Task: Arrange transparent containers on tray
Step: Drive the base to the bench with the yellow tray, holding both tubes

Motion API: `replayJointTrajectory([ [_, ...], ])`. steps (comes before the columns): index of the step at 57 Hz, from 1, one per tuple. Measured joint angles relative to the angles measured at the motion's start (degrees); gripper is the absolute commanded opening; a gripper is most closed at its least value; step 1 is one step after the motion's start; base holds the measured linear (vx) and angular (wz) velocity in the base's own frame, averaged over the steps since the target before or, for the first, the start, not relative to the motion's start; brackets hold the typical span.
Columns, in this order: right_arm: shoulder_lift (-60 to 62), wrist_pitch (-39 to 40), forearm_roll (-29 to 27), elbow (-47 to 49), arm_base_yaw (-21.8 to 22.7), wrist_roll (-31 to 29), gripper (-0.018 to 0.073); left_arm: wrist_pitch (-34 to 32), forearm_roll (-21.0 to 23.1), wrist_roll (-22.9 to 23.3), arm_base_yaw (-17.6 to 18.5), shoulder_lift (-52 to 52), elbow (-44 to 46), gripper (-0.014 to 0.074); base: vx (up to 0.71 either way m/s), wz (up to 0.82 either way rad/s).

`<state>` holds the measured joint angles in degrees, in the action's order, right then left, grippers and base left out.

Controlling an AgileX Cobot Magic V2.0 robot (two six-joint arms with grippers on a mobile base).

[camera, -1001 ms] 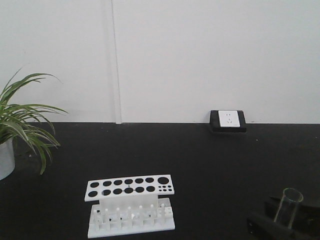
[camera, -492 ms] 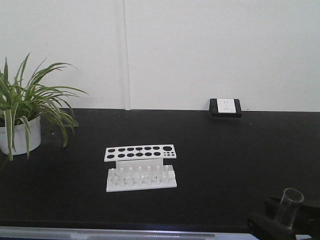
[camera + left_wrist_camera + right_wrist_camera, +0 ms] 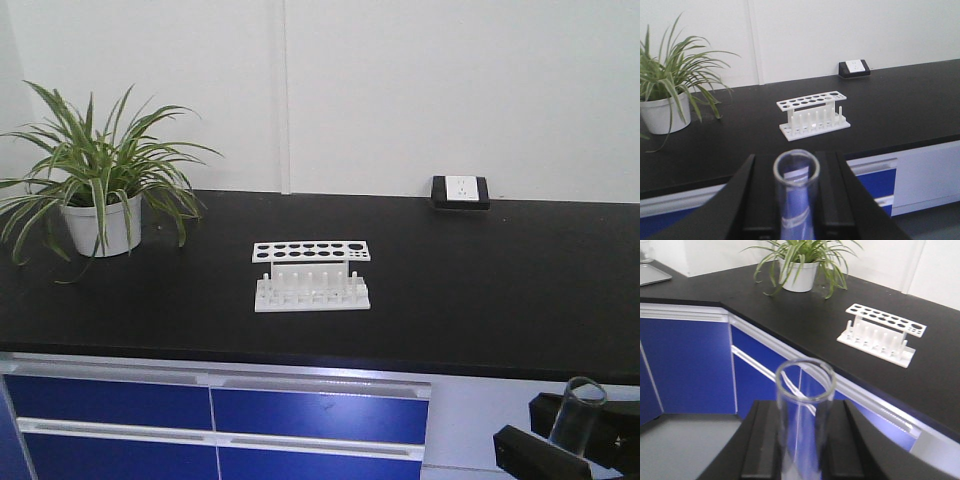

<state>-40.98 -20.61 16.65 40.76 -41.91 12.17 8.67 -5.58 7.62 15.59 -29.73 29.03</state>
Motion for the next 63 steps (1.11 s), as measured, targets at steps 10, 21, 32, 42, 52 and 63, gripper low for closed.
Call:
replayJointTrajectory([
  [10,0.0,0.0,0.0,0.0,0.0,0.0,-0.0011,0.0,0.0,0.0,0.0,0.0,0.0,0.0069,-0.34,0.14],
  [21,0.0,0.0,0.0,0.0,0.0,0.0,-0.0012,0.0,0.0,0.0,0.0,0.0,0.0,0.0069,-0.31,0.17],
  [32,0.0,0.0,0.0,0.0,0.0,0.0,-0.0011,0.0,0.0,0.0,0.0,0.0,0.0,0.0069,-0.31,0.23],
  [42,0.0,0.0,0.0,0.0,0.0,0.0,-0.0011,0.0,0.0,0.0,0.0,0.0,0.0,0.0069,-0.28,0.29],
  [52,0.0,0.0,0.0,0.0,0.0,0.0,-0.0011,0.0,0.0,0.0,0.0,0.0,0.0,0.0069,-0.21,0.37],
  [63,0.0,0.0,0.0,0.0,0.0,0.0,-0.0011,0.0,0.0,0.0,0.0,0.0,0.0,0.0069,-0.14,0.48],
])
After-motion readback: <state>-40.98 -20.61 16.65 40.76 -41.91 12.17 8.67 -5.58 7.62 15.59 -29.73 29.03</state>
